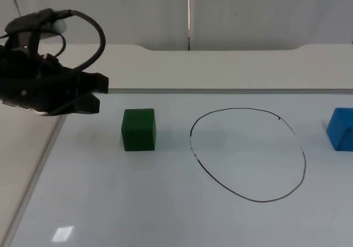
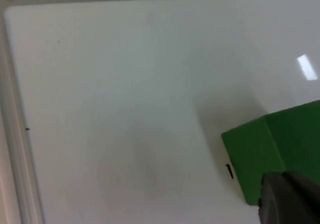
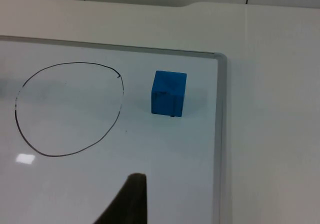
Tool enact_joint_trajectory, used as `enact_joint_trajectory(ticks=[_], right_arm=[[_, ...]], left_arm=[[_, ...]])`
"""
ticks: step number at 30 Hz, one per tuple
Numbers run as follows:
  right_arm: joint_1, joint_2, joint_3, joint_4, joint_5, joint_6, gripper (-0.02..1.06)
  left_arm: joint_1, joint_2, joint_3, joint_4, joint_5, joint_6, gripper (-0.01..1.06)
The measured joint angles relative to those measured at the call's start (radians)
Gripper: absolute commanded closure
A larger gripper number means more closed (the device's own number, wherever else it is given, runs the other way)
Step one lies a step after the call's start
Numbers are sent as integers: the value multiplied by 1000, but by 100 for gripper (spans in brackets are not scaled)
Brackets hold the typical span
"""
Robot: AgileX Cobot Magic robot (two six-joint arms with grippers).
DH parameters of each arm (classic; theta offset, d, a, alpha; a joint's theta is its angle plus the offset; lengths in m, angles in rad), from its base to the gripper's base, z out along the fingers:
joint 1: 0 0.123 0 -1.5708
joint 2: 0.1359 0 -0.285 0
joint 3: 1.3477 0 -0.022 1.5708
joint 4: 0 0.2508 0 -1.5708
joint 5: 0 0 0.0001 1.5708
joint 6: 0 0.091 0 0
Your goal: Push the two cubes into the marked area.
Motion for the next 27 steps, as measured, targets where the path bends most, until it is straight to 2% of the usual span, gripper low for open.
enact_joint_trajectory(ticks=[10, 27], right_arm=[[0, 0, 0, 0, 0, 0, -1], [0, 0, 0, 0, 0, 0, -1]], left_arm=[[0, 116, -84, -2, -1, 0, 105], [0, 247, -123, -71, 4, 25, 105]])
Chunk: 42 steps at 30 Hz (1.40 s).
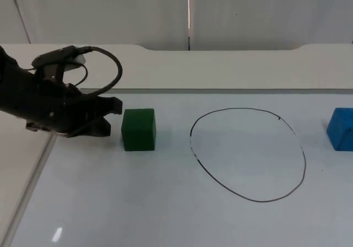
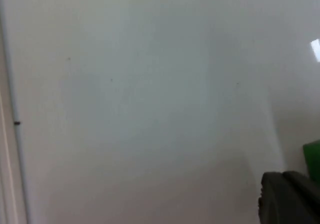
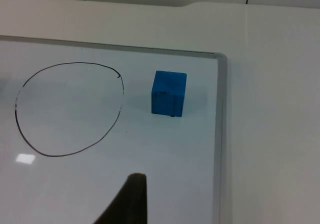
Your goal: Push the two cubes into the marked area.
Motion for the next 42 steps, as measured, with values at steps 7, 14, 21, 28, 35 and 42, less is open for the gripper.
enact_joint_trajectory(ticks=[7, 14, 21, 28, 35, 42], right_arm=[[0, 0, 0, 0, 0, 0, -1], [0, 0, 0, 0, 0, 0, -1], [0, 0, 0, 0, 0, 0, -1], [0, 0, 0, 0, 0, 0, -1], [0, 0, 0, 0, 0, 0, -1], [0, 0, 0, 0, 0, 0, -1]], left_arm=[[-30, 0, -6, -14, 11, 42, 105], [-101, 0, -9, -16, -43, 70, 105], [-122, 0, -20, -16, -76, 71, 105], [-124, 0, -20, -16, -75, 64, 105], [-143, 0, -33, -17, -75, 54, 105], [-179, 0, -48, -17, -79, 43, 105]])
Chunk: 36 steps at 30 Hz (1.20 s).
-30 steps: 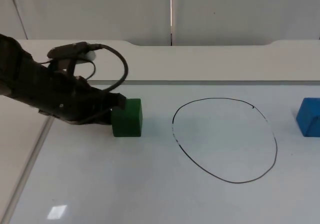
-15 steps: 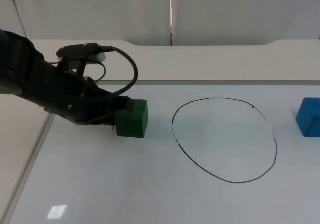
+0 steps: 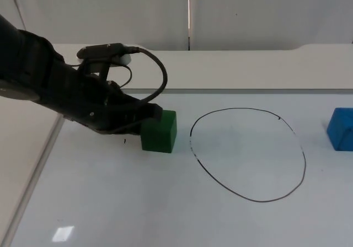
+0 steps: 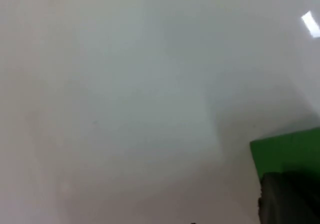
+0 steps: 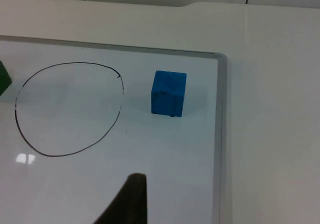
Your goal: Push the two cubes into the marked area.
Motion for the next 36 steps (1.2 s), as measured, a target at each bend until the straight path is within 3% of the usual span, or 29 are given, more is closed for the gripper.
enact_joint_trajectory(ticks=[36], right_arm=[[0, 0, 0, 0, 0, 0, -1]], left_arm=[[-43, 0, -1, 0, -23, -120, 105]])
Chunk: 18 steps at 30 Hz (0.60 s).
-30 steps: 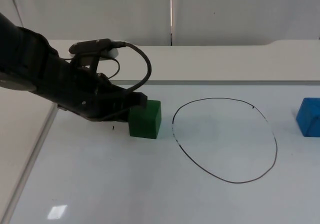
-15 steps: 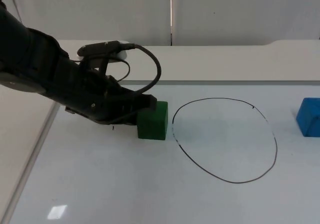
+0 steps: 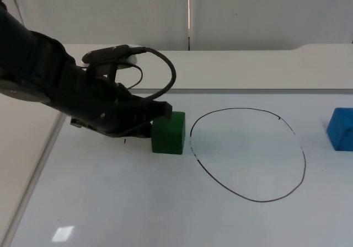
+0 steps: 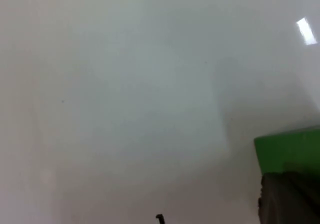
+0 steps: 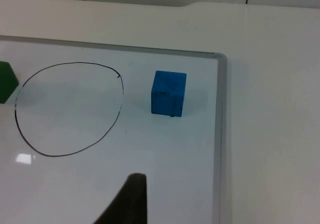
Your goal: Push the two cubes into the marked area.
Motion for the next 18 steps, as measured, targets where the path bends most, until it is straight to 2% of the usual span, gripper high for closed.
enact_joint_trajectory(ticks=[6, 13, 18], right_arm=[[0, 0, 0, 0, 0, 0, -1], [0, 0, 0, 0, 0, 0, -1], [0, 0, 0, 0, 0, 0, -1]], left_arm=[[-23, 0, 0, 0, 3, -8, 105], [-84, 2, -11, 0, -38, -8, 105], [-90, 2, -17, 0, -54, -10, 105]])
